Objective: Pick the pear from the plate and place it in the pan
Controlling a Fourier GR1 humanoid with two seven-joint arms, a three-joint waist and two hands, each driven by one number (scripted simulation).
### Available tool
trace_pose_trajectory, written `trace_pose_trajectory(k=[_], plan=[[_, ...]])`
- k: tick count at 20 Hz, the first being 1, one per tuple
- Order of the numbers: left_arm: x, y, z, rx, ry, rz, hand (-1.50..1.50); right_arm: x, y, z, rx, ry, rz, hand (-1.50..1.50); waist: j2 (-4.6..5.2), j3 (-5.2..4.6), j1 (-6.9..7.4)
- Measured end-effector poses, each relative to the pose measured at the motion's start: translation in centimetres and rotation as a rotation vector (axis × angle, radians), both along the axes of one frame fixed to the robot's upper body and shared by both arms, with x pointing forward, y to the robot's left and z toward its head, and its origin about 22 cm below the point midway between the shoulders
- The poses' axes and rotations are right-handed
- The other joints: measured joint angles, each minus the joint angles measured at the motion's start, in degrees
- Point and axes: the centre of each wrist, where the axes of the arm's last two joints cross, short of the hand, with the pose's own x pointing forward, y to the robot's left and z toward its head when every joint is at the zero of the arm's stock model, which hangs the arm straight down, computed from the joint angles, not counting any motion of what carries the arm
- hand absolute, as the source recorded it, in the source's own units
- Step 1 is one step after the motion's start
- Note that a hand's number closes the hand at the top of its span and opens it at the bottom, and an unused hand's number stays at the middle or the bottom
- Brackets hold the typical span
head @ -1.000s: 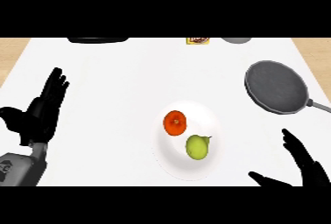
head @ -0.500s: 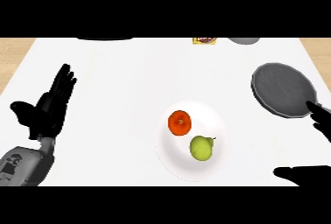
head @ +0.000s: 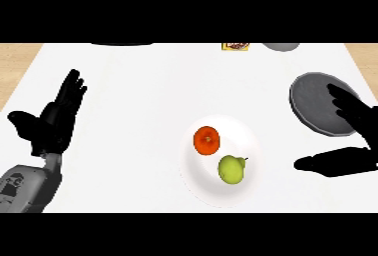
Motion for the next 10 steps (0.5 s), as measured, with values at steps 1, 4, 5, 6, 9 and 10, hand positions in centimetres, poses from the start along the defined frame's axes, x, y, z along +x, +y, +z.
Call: trace_pose_trajectory(k=[1,4,5,6,9,10], plan=[[-0.1,-0.1,-0.1,-0.002,-0.001,-0.001,0.0,0.2,0.6,-0.2,0.013,0.001,0.014,-1.5,-0.02,0.0,-0.04],[-0.5,-0.2,-0.8,-0.003,0.007,-0.002,0.0,0.8,2.3,-0.7,0.037,0.006,0.038,-1.5,-0.06,0.01,-0.17],[-0.4,-0.5,-0.8,-0.003,0.005,-0.006,0.0,1.1,2.8,-0.6,0.036,0.012,0.046,-1.5,-0.06,0.01,-0.21],[-0.5,-0.5,-0.7,-0.004,0.004,-0.006,0.0,1.1,3.5,-0.6,0.031,0.019,0.057,-1.5,-0.09,0.01,-0.2],[-0.2,-0.3,-0.2,-0.005,0.001,-0.001,0.0,2.0,4.2,-1.3,0.028,0.059,0.056,-1.5,-0.08,0.01,-0.21],[0.0,-0.1,-0.2,-0.001,0.001,0.002,0.0,1.9,4.5,-1.8,0.026,0.072,0.058,-1.5,-0.09,0.0,-0.36]])
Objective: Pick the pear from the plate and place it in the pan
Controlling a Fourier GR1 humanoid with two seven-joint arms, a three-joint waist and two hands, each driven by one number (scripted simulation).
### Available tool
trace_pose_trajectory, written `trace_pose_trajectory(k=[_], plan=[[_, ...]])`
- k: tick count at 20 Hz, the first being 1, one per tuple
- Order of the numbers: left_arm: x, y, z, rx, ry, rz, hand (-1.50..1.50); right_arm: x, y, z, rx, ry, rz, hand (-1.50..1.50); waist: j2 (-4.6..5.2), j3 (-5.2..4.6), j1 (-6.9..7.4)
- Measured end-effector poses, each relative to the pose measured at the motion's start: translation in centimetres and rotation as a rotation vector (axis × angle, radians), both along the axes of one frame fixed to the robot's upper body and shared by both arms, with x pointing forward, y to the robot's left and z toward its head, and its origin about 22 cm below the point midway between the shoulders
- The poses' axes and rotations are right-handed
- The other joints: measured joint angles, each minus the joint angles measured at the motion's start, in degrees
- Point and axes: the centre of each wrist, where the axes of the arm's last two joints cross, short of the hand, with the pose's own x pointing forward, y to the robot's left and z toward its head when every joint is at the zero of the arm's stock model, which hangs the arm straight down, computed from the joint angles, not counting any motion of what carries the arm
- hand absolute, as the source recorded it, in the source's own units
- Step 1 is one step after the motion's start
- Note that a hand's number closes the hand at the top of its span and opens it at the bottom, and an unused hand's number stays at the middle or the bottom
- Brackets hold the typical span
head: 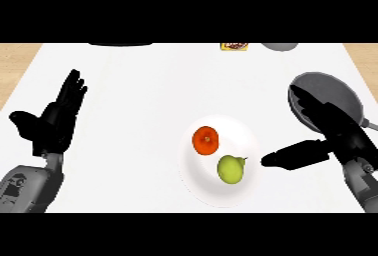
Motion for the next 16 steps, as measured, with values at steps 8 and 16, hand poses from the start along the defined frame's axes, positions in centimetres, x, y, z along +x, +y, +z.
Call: trace_pose_trajectory(k=[8,16], plan=[[-0.4,0.1,-0.5,0.006,-0.002,0.004,0.0,-0.1,0.6,-2.9,-0.045,0.078,-0.035,-1.5,-0.04,0.01,-0.22],[0.4,-0.2,0.2,-0.01,0.001,0.001,0.0,-0.1,0.9,-5.2,-0.015,0.163,-0.006,-1.5,-0.02,0.04,-0.3]])
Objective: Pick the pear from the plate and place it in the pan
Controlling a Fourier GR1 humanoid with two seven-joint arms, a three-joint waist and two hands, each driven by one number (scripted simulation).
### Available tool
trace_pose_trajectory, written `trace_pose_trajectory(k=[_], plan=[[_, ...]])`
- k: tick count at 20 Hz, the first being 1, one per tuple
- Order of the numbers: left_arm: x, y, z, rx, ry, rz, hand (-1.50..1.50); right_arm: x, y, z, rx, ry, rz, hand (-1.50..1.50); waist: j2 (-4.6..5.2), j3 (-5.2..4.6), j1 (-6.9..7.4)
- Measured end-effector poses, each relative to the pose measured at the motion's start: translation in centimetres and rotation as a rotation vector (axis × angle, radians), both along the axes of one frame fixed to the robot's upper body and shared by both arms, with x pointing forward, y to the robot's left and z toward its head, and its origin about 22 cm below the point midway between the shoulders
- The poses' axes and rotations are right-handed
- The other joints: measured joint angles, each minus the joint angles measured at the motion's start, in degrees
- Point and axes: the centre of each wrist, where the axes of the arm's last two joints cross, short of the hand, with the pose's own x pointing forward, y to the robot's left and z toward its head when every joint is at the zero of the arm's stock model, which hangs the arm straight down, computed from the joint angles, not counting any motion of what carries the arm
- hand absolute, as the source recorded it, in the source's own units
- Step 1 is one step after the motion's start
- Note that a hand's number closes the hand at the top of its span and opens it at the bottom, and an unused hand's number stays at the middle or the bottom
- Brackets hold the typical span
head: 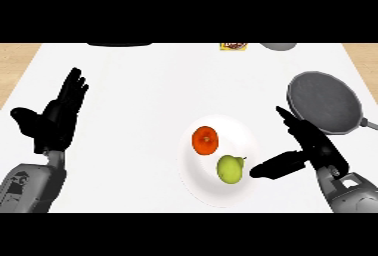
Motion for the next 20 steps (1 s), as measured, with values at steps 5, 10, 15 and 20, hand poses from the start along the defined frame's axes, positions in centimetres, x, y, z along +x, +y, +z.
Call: trace_pose_trajectory(k=[5,10,15,20], plan=[[-0.6,0.3,-0.3,0.009,-0.001,0.005,0.0,0.9,0.8,-1.5,0.009,0.046,0.042,-1.5,0.01,0.0,0.16],[-0.8,-0.1,-0.1,0.006,0.001,-0.001,0.0,0.9,1.7,-2.6,-0.007,0.079,0.073,-1.5,-0.01,0.01,0.12],[-0.4,-0.5,-0.6,0.006,-0.002,-0.003,0.0,2.1,2.6,-3.1,-0.062,0.13,0.12,-1.5,0.04,-0.01,0.12],[-0.3,0.1,-0.4,0.007,-0.003,0.006,0.0,1.8,3.2,-5.0,-0.112,0.201,0.166,-1.5,0.03,-0.01,0.1]])
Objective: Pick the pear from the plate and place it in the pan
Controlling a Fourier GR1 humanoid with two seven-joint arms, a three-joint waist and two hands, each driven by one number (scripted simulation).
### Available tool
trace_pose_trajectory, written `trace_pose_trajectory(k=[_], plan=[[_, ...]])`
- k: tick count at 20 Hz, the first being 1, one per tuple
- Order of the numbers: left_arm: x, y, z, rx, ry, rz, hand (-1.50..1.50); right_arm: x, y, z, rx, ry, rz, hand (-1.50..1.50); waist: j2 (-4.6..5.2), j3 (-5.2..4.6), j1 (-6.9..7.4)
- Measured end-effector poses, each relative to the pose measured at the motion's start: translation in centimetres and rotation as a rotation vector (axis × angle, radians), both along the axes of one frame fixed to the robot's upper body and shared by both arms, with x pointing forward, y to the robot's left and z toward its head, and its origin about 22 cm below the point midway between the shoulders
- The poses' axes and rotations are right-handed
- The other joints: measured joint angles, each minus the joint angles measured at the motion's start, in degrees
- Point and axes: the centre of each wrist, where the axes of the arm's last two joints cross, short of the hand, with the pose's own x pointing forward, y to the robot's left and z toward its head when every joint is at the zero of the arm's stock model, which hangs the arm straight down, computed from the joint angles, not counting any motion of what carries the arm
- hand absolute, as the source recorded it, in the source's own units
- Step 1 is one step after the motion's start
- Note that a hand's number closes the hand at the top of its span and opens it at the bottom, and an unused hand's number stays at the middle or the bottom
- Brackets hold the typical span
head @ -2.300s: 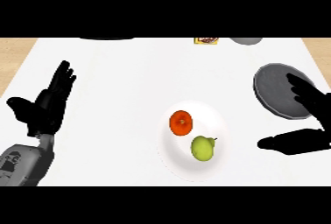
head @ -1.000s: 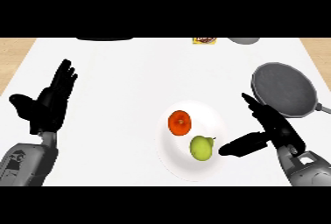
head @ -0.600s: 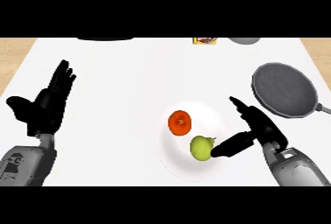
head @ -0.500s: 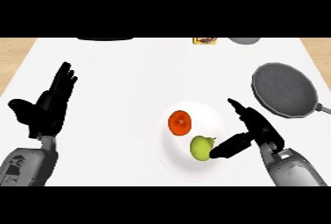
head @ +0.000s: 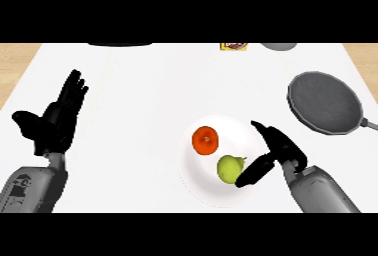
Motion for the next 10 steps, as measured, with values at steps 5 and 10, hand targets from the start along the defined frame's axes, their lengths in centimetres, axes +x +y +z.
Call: trace_pose_trajectory(k=[5,10], plan=[[-0.3,-0.2,-0.8,0.001,0.002,-0.006,0.0,0.2,-0.2,-1.2,-0.01,0.042,0.01,-1.5,-0.02,0.0,0.01],[0.2,0.2,-0.2,0.002,-0.005,-0.01,0.0,0.9,1.1,-2.5,-0.017,0.072,0.02,-1.5,0.0,0.01,0.01]])
